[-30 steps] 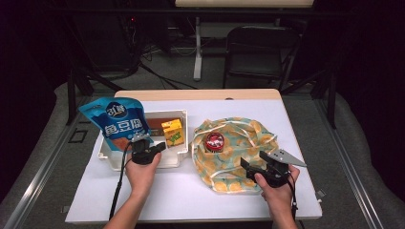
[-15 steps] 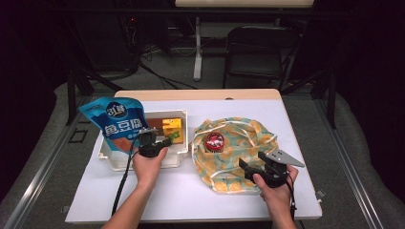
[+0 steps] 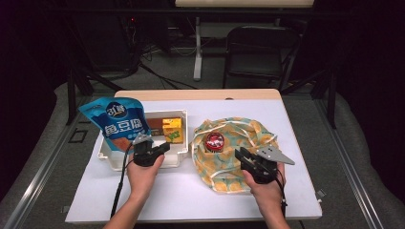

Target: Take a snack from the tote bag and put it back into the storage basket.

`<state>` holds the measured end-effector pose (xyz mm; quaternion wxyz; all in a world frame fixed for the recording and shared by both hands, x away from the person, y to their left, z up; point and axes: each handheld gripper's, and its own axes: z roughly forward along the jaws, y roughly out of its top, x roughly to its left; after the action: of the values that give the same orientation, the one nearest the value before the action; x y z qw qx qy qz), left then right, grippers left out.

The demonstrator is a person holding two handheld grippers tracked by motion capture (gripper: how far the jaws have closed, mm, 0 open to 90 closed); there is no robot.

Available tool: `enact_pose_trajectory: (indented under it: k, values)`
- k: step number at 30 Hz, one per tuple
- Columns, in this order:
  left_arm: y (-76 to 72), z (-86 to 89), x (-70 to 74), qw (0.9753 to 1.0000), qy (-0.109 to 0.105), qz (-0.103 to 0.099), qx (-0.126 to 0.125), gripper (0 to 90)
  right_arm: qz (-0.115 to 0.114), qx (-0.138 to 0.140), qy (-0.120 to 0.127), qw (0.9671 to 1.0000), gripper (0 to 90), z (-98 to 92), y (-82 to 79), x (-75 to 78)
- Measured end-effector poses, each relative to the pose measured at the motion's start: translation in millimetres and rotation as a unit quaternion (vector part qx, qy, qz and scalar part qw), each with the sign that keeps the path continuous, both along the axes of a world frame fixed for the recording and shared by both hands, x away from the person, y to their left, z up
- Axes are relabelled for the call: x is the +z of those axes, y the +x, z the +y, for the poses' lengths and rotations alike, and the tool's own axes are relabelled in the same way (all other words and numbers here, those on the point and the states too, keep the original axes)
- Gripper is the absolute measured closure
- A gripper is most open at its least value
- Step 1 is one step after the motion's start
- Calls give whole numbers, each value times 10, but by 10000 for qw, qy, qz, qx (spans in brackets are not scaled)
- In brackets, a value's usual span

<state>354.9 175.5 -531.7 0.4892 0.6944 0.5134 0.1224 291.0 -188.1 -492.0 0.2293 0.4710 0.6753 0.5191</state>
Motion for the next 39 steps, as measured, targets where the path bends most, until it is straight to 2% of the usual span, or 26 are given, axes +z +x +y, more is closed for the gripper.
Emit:
enact_pose_trajectory:
  k: [2,3,5,9,11,13,14,18,22,26,30,33,35,37,39]
  values:
    - [-94,73,46,9998,-105,-194,-32,763,-43,107,31,9999,886,77,58,-12]
    - [-131,103,65,9995,-83,-308,-34,730,-3,104,-2,9999,881,117,92,-20]
    - [-194,149,109,9989,63,-465,-40,616,36,86,-35,10000,777,172,156,-37]
    - [-265,227,156,9989,-79,-469,-32,413,68,-35,-147,9999,533,265,273,-51]
    - [-286,245,158,9987,13,-510,-25,336,133,-133,-165,9997,423,299,329,-57]
    - [-301,260,143,9987,39,-509,-35,289,217,-146,-322,9991,344,347,409,-65]
    - [-308,265,134,9987,34,-508,-43,276,247,-128,-321,9991,286,374,443,-70]
    - [-327,290,122,9990,95,-444,-21,267,356,-111,-501,9981,187,486,563,-97]
    - [-334,286,110,9990,170,-419,-27,265,478,-47,-635,9968,132,594,657,-173]
    - [-342,278,103,9988,212,-448,-35,263,647,-135,-711,9953,59,615,735,-275]
    - [-339,263,90,9988,237,-418,-84,262,668,-94,-751,9949,28,648,787,-335]
    - [-340,244,88,9988,251,-406,-102,258,796,-80,-833,9933,13,677,844,-388]
    - [-344,235,92,9987,275,-416,-123,255,776,-154,-824,9934,21,688,872,-429]
    - [-345,229,90,9986,261,-441,-136,249,753,-110,-771,9941,21,698,891,-455]
    - [-341,224,83,9986,236,-443,-187,238,739,-91,-839,9937,22,723,904,-484]
